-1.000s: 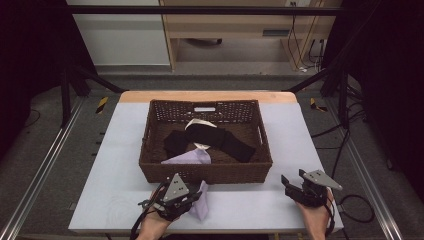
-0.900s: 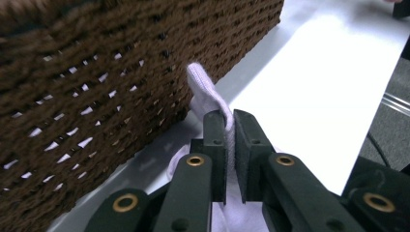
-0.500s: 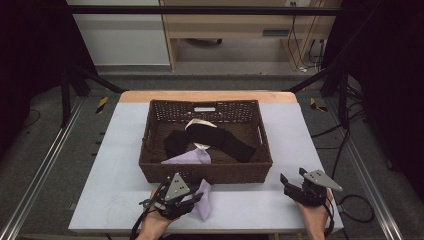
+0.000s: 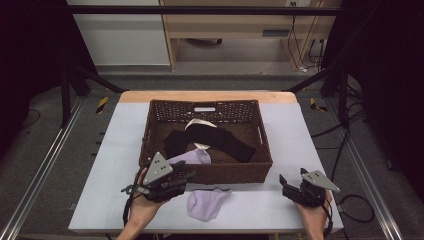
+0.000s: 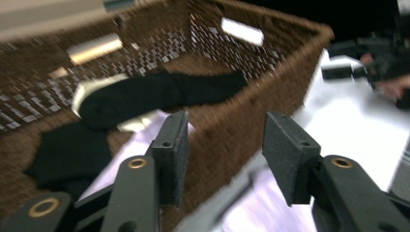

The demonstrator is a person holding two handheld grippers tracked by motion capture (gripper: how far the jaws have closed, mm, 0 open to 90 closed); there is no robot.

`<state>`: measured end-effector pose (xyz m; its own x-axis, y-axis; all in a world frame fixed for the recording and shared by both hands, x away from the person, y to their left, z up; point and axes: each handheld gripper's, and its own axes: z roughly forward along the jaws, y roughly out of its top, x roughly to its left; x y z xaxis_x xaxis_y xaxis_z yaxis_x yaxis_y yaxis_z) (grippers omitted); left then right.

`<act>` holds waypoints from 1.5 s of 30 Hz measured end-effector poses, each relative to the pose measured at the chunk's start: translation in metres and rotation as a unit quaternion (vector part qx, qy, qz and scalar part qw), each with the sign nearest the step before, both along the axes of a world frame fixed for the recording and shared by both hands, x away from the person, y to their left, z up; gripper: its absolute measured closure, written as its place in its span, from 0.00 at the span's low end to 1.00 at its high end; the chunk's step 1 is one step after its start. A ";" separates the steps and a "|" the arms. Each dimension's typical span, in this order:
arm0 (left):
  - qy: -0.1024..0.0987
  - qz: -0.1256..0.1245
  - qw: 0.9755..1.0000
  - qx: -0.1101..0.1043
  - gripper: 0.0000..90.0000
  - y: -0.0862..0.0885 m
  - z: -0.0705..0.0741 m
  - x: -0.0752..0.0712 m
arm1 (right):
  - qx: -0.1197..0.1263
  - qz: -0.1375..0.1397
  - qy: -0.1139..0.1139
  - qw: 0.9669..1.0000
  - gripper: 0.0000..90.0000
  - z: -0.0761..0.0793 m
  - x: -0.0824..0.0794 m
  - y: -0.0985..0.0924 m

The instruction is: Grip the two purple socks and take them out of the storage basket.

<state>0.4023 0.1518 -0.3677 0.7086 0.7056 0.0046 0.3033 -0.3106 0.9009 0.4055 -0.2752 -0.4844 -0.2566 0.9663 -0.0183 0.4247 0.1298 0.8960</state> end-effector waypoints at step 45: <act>0.114 0.088 0.983 0.116 0.48 -0.006 -0.014 0.157 | -0.011 0.010 0.009 1.000 0.25 0.000 0.002 0.003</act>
